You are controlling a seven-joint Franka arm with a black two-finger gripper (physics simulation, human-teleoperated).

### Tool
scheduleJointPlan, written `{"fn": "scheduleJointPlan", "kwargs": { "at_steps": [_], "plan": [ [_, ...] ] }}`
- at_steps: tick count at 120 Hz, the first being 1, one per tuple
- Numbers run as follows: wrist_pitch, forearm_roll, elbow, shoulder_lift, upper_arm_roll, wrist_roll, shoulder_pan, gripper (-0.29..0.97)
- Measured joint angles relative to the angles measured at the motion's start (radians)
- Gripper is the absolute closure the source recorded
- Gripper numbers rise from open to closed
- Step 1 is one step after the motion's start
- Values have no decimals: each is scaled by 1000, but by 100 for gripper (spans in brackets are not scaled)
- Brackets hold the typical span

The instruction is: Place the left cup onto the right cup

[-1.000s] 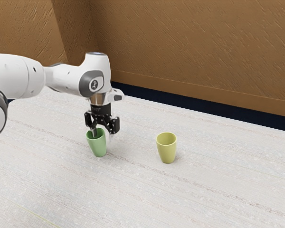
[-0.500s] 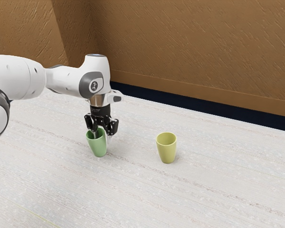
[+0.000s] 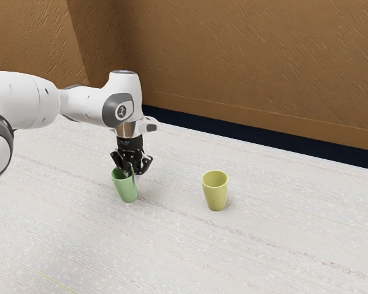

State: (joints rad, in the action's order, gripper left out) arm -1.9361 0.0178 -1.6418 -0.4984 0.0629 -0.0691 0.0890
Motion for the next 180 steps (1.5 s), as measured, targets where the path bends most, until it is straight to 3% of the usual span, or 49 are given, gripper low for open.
{"fn": "scheduleJointPlan", "kwargs": {
  "at_steps": [32,112,146,180],
  "plan": [
    [0,3,0,0,0,-8,0,76],
    [22,23,0,77,0,-52,-22,79],
    [39,27,1,136,-1,-65,-88,79],
    [89,42,72,146,-29,-76,-217,79]
  ]
}}
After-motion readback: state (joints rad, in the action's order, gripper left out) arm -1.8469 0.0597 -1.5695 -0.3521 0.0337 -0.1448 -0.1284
